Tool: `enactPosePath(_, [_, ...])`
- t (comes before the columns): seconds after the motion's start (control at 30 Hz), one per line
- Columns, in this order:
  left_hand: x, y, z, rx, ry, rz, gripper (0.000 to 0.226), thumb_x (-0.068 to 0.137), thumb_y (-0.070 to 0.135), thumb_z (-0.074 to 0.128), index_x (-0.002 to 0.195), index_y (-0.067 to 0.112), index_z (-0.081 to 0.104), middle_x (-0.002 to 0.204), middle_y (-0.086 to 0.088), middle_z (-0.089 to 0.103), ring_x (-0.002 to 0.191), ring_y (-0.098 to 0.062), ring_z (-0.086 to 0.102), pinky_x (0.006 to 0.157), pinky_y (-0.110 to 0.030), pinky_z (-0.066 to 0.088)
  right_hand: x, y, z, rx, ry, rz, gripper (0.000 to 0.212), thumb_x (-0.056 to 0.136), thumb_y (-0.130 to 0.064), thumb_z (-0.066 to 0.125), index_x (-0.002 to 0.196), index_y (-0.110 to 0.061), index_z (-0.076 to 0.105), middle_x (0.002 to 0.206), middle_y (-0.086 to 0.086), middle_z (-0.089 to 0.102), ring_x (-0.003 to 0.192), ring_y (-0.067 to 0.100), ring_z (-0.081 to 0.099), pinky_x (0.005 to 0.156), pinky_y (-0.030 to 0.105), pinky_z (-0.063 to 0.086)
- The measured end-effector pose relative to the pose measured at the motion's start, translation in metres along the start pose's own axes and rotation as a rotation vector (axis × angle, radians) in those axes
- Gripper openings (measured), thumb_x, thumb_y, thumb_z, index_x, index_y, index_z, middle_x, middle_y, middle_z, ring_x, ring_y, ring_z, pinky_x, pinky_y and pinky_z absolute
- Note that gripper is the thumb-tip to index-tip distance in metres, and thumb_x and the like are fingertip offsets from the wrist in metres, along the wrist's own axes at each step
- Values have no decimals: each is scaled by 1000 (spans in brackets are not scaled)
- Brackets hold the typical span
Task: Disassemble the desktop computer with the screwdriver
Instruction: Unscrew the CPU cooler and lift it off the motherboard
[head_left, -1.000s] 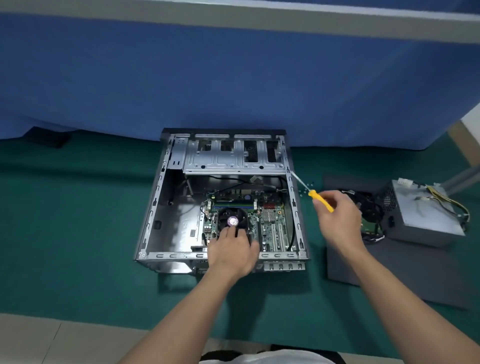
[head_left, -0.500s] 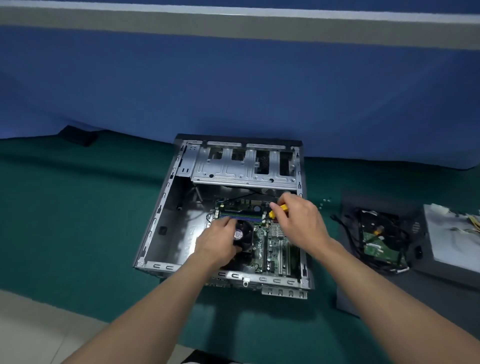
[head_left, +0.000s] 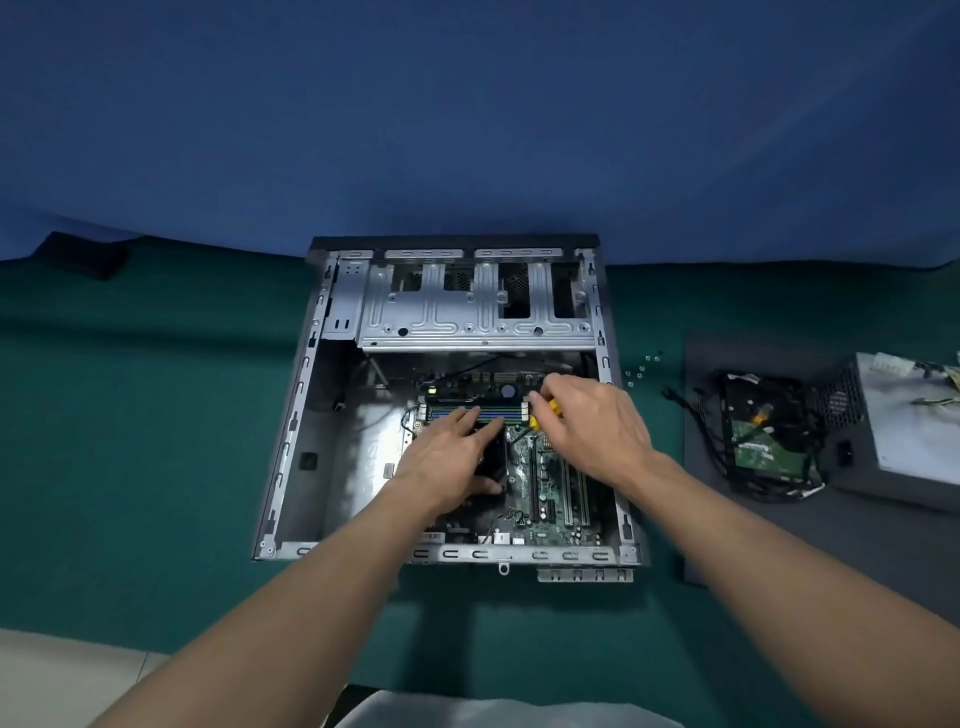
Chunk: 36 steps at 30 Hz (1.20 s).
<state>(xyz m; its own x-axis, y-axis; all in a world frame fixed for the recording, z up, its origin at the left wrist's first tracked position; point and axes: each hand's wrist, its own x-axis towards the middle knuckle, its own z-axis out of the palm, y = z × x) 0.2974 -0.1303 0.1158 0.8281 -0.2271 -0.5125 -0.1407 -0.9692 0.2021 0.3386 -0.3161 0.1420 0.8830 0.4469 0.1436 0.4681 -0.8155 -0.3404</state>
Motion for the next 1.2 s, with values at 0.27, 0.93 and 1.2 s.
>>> enactPosePath(0.27, [4,-3,-1,-77,-70,22,91,86,49,59,153,31,-1,161,-5,-4,148,-23,-7,117,-36,-2,2,-1,1,-2,9,58,25,97,-27,47,79,-12,55,64,-3,57,50,18,51,47,28,41])
enactPosePath(0.93, [4,2,-5,-20,-97,10,90,88,51,56,154,26,0,161,-10,-2,148,-27,-5,118,-37,0,11,-32,1,-63,-3,-206,18,95,-17,54,80,-8,55,72,6,55,63,22,47,53,35,44])
enactPosePath(1.2, [3,1,-5,-38,-103,16,91,88,50,56,153,28,-3,161,-8,-3,148,-26,-7,118,-37,-1,25,-20,-18,-94,-249,50,32,100,-37,42,90,-10,57,89,10,61,81,30,57,68,37,44])
